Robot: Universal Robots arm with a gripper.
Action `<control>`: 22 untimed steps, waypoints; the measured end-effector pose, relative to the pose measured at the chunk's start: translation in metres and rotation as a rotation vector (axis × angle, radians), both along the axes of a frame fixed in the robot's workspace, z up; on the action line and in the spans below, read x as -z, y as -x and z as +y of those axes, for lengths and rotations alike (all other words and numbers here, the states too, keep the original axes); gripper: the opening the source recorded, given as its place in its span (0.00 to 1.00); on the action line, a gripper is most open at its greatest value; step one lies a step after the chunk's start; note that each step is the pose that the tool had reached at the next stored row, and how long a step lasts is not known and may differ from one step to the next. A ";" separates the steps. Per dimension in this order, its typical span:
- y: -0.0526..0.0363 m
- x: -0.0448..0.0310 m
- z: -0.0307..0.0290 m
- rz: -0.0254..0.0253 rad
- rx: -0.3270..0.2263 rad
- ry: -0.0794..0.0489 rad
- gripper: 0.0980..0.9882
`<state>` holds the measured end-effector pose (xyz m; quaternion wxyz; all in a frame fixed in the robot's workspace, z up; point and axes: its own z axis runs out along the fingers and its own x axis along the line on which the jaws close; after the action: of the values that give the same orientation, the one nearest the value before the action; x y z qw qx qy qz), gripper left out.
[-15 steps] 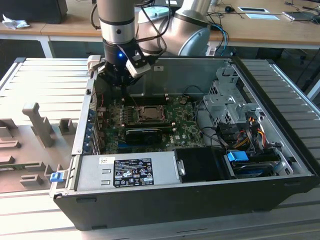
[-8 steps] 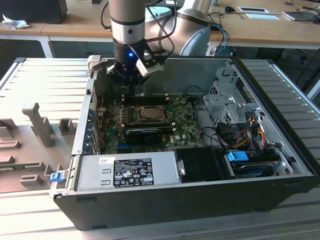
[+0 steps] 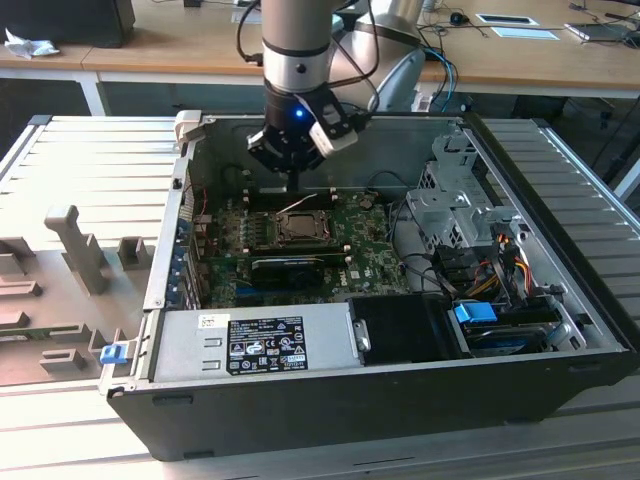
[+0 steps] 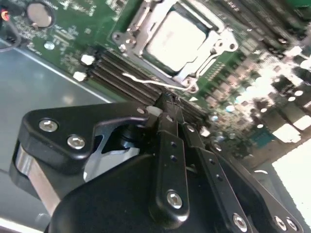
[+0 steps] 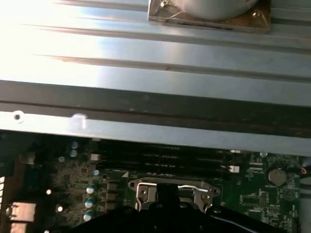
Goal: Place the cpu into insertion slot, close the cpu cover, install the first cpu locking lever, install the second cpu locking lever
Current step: 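Install the first cpu locking lever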
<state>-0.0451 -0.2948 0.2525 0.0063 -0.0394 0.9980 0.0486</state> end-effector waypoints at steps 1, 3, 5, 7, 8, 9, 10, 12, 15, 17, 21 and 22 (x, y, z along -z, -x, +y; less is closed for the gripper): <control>-0.0015 0.0019 0.0000 0.0001 0.000 -0.001 0.01; -0.0026 0.0058 -0.0001 0.0002 0.000 -0.001 0.01; -0.0028 0.0098 -0.0001 0.0002 0.000 -0.001 0.01; -0.0029 0.0137 0.0000 0.0001 0.000 -0.001 0.01; -0.0028 0.0155 -0.0001 0.0002 0.000 -0.001 0.01; -0.0029 0.0173 0.0000 0.0002 0.000 -0.001 0.01; -0.0030 0.0185 0.0005 0.0002 0.000 -0.001 0.01; -0.0036 0.0194 0.0017 0.0003 0.000 -0.001 0.01; -0.0055 0.0201 0.0038 0.0002 0.005 -0.001 0.01; -0.0076 0.0213 0.0050 0.0002 0.011 -0.001 0.01; -0.0124 0.0249 0.0069 0.0002 0.019 -0.001 0.01; -0.0130 0.0257 0.0074 0.0002 0.020 -0.001 0.01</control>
<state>-0.0321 -0.2875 0.2268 0.0067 -0.0296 0.9983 0.0491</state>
